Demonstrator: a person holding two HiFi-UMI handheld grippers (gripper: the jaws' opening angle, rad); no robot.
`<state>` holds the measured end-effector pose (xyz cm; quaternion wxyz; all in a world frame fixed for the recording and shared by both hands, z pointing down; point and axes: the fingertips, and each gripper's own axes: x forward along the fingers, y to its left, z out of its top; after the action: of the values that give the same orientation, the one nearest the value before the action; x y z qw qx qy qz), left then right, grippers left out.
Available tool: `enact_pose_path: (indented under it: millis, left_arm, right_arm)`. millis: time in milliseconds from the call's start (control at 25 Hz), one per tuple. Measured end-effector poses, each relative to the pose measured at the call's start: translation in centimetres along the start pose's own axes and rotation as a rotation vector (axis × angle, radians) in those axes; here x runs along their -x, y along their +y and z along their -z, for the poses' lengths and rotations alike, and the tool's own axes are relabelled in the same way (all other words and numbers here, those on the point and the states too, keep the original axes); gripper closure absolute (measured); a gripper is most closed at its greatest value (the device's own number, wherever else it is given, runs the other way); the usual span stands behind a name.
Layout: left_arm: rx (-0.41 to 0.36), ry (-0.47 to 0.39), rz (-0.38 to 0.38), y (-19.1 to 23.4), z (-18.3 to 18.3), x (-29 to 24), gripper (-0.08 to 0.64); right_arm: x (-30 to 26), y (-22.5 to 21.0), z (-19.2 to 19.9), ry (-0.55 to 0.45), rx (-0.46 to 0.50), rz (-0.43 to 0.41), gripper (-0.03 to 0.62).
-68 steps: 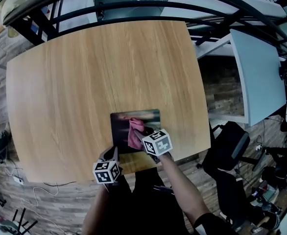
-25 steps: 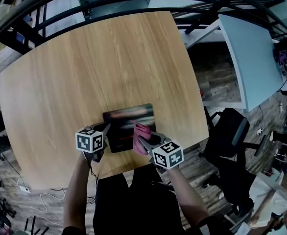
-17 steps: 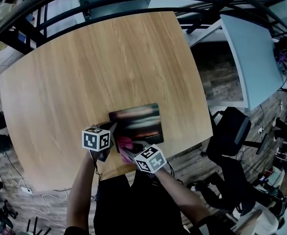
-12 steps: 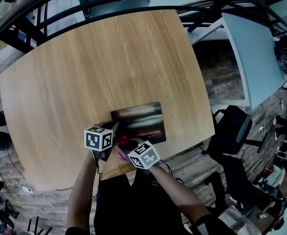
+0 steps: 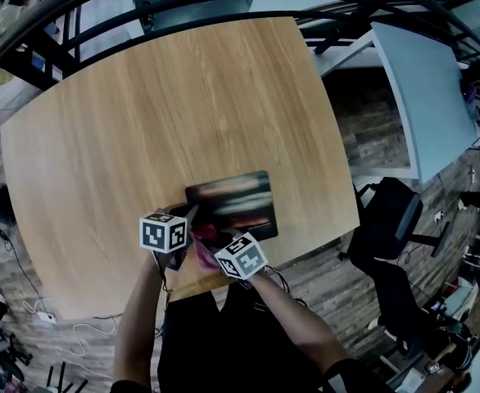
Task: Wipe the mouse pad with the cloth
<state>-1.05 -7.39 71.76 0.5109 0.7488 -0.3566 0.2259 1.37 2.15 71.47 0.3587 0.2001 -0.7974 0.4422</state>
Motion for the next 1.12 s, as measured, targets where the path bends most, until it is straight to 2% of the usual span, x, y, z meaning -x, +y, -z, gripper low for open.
enact_pose_path:
  millis: [320, 520, 1120]
  left_arm:
    - [-0.027, 0.003, -0.043, 0.2, -0.1, 0.2, 0.537]
    - [-0.002, -0.012, -0.035, 0.3, 0.0, 0.2, 0.537]
    - [0.005, -0.016, -0.077, 0.4, -0.2, 0.4, 0.537]
  right_arm:
    - [1.5, -2.0, -0.1, -0.018, -0.023, 0.009, 0.494]
    - [2.8, -3.9, 0.2, -0.029, -0.029, 0.031, 0.495]
    - [7.1, -9.1, 0.9, -0.042, -0.044, 0.094, 0.495]
